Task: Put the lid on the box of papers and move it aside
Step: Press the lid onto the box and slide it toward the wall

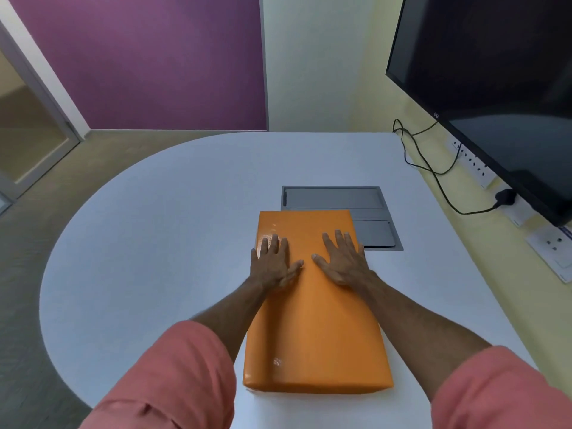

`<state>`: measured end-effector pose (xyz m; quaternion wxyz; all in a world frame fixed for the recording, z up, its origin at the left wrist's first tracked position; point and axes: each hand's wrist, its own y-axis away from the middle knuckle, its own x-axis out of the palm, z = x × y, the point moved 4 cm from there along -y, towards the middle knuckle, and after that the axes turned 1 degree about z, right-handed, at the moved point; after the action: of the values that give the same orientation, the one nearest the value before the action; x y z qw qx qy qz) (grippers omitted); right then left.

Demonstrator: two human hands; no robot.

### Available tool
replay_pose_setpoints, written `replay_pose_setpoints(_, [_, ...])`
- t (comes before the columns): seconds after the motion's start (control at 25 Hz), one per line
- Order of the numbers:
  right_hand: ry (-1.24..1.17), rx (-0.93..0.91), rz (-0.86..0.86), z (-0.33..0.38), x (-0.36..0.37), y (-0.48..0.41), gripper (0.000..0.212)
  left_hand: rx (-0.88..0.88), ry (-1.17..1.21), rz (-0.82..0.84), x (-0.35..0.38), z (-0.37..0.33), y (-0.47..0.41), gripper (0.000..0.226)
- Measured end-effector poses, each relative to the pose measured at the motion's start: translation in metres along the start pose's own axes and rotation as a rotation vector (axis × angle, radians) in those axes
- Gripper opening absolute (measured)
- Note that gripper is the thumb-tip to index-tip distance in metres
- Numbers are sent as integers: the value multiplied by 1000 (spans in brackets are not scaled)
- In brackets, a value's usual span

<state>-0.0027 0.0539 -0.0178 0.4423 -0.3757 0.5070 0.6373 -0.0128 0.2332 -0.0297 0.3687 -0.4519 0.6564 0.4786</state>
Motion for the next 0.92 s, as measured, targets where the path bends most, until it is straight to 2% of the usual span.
replay_pose_setpoints(0.28, [44, -2, -29, -5, 11, -6, 75, -6, -51, -27, 12, 1, -6, 92])
replay_pose_setpoints(0.44, [35, -4, 1, -3, 10, -7, 75, -2, -4, 21, 6, 1, -7, 90])
replay_pose_setpoints(0.56, [-68, -4, -37, -6, 4, 2, 75, 8, 343, -70, -14, 7, 4, 78])
replay_pose_setpoints(0.64, [-230, 57, -124, -14, 1, 14, 76, -102, 646, -166, -25, 24, 17, 73])
replay_pose_setpoints(0.68, [-327, 114, -144, -21, 1, 20, 77, -167, 771, -160, -26, 32, 24, 74])
replay_pose_setpoints(0.76, [-557, 258, -96, -37, 6, 29, 76, -256, 969, -13, -18, 45, 36, 79])
replay_pose_setpoints(0.84, [-803, 408, 27, -46, 13, 40, 72, -356, 1156, 188, -7, 54, 49, 82])
replay_pose_setpoints(0.92, [-948, 502, 140, -48, 16, 49, 70, -425, 1287, 318, 1, 58, 56, 88])
